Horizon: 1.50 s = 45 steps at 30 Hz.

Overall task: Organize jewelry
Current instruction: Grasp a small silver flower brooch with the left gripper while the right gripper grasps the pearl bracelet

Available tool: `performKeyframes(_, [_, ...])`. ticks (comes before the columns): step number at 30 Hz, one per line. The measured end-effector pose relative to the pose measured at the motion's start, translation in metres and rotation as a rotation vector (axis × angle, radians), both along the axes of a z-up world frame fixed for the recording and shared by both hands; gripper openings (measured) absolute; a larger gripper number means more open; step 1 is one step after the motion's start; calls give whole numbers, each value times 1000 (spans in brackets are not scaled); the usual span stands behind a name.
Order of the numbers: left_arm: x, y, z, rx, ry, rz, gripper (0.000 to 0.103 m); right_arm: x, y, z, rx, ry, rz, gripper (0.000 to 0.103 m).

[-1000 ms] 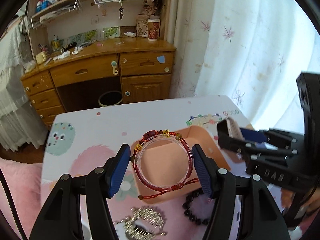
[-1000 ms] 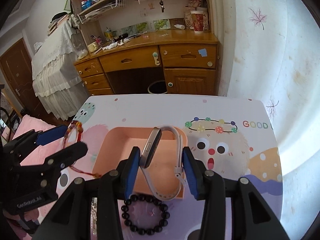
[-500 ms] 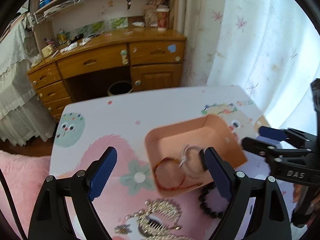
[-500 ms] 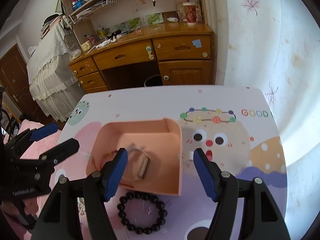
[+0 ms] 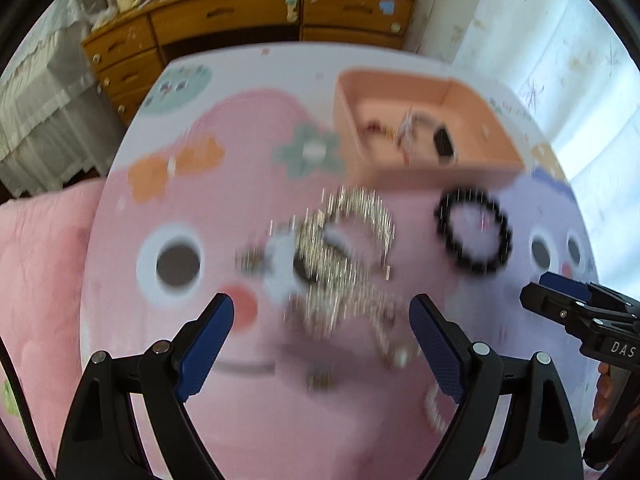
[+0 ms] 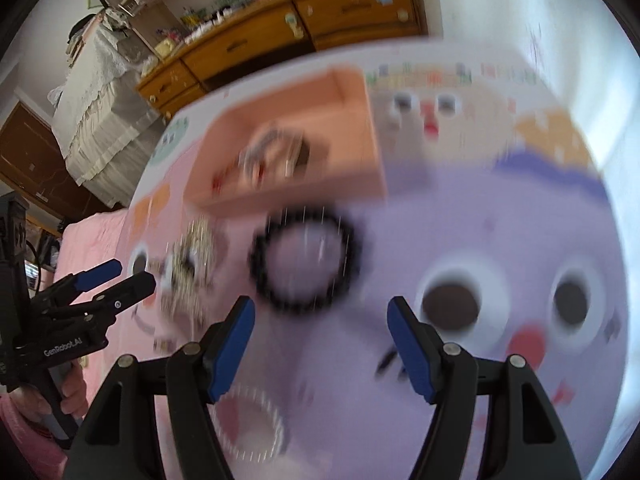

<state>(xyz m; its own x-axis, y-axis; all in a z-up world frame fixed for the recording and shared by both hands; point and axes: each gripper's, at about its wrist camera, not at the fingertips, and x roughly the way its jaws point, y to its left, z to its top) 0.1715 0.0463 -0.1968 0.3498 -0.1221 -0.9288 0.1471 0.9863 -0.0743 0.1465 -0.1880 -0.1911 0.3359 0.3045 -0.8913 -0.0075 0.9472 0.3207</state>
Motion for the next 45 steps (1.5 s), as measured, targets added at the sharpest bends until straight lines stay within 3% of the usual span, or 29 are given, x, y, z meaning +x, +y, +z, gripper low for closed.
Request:
performKeyframes(5, [-38, 3, -9, 30, 28, -10, 88, -40, 3, -12, 69, 71, -27, 69])
performKeyframes(11, [-63, 3, -10, 58, 4, -50, 88, -77, 19, -9, 51, 63, -5, 69])
performKeyframes(16, [-66, -2, -10, 126, -37, -148, 88, -96, 29, -6, 24, 48, -26, 68])
performKeyframes(20, [-67, -7, -11, 147, -71, -259, 88, -104, 33, -15, 24, 58, -58, 48])
performKeyframes(22, [-67, -10, -13, 167, -89, -324, 87, -108, 36, -14, 2, 31, -93, 44])
performKeyframes(26, [-62, -12, -19, 147, -78, -411, 71, -109, 45, -16, -33, 17, -137, 30])
performKeyframes(31, [-55, -8, -25, 113, -79, -485, 61, -103, 59, -16, -130, -14, -189, 25])
performKeyframes(33, [-51, -6, -26, 100, -81, -535, 49, -98, 67, -16, -188, -15, -200, 22])
performKeyframes(37, [-43, -2, -30, 59, -79, -597, 37, -89, 76, -17, -254, -15, -248, 7])
performKeyframes(41, [-41, 2, -31, 17, -83, -617, 21, -83, 78, -17, -243, -15, -295, 7])
performKeyframes(45, [-39, 8, -32, -23, -85, -625, 21, -80, 80, -16, -242, -8, -323, 7])
